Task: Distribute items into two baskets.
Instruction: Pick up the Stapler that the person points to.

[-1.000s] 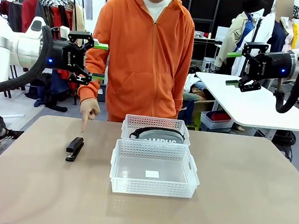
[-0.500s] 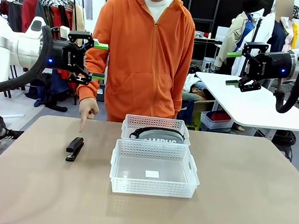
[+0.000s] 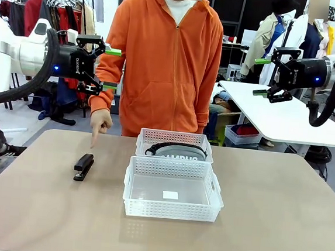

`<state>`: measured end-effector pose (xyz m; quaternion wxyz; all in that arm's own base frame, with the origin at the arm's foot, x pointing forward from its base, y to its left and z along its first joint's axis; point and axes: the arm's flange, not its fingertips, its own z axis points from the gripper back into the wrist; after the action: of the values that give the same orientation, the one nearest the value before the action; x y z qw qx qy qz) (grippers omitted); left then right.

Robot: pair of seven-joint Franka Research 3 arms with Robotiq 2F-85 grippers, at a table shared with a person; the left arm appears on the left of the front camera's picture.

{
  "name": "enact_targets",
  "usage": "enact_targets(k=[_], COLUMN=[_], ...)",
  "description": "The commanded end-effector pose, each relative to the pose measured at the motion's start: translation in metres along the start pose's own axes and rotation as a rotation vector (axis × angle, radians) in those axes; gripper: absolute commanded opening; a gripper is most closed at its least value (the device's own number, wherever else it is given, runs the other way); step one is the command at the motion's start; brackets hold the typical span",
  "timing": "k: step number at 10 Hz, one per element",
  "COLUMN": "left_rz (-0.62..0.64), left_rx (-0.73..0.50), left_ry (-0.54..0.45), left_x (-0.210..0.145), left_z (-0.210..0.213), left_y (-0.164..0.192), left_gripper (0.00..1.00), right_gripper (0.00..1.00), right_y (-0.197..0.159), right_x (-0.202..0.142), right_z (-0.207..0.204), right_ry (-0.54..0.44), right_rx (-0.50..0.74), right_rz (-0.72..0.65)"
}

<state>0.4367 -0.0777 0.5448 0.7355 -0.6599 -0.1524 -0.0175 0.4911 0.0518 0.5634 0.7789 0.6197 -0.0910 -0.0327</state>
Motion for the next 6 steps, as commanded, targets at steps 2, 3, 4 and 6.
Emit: enact_targets(k=[2,3,4,6], left_rz=[-0.001,-0.02,-0.023,-0.056], left_rx=[0.071,0.134,0.194,0.351], left_ry=[0.045,0.069,0.115,0.122], left_x=[0.002,0.004,0.008,0.019], left_z=[0.007,0.012,0.019,0.03], left_y=[-0.008,-0.012,-0.016,-0.031], left_gripper=[1.0,1.0,1.0,1.0], right_gripper=[1.0,1.0,1.0,1.0], right_y=[0.004,0.004,0.004,0.004], right_x=[0.001,0.001,0.001,0.001], right_z=[0.001,0.001,0.001,0.001], right_ry=[-0.007,-0.007,-0.007,-0.007], right_rx=[-0.003,-0.003,-0.003,-0.003], right_rz=[-0.002,-0.002,-0.002,-0.002])
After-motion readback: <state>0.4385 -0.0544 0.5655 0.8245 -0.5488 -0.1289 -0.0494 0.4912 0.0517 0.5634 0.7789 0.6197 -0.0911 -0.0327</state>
